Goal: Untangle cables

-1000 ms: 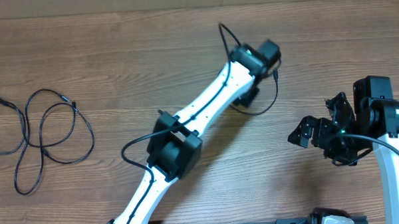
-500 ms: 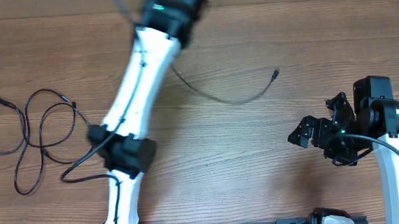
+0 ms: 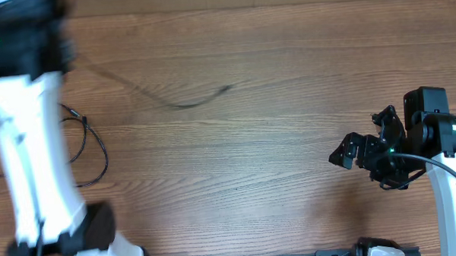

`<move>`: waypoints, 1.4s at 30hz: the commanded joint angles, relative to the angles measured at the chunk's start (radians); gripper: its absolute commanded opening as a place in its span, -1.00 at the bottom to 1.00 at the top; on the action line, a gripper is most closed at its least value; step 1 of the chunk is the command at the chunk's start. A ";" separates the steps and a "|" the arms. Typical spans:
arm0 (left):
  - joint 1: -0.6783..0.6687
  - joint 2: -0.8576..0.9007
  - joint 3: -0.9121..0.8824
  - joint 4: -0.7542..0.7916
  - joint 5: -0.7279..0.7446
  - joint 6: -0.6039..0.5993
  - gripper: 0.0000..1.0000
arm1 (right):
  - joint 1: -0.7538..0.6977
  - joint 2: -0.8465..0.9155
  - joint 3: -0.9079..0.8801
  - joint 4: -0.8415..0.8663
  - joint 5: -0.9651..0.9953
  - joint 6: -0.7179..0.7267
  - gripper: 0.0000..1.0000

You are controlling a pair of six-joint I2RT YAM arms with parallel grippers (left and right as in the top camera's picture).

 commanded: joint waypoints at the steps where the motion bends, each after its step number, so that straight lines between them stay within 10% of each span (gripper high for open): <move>1: 0.241 -0.158 -0.113 -0.009 0.029 -0.157 -0.91 | 0.008 -0.002 0.000 0.006 -0.001 -0.005 1.00; 8: 0.599 -0.181 -0.203 0.067 0.411 -0.169 -0.91 | 0.008 -0.002 0.000 0.008 -0.001 -0.005 1.00; 23: 0.445 0.034 -0.234 0.357 0.674 0.151 -0.90 | 0.008 -0.002 0.000 -0.002 -0.002 -0.005 0.99; 26: 0.444 0.056 -0.234 0.349 0.689 0.151 0.20 | 0.008 -0.002 0.000 -0.002 -0.001 -0.005 0.99; 28: 0.444 0.060 -0.234 0.341 0.694 0.151 0.55 | 0.008 -0.002 0.000 0.000 -0.001 -0.005 0.99; 42: 0.294 0.059 -0.234 0.314 0.891 0.242 0.68 | 0.008 -0.002 0.000 0.106 -0.023 0.007 1.00</move>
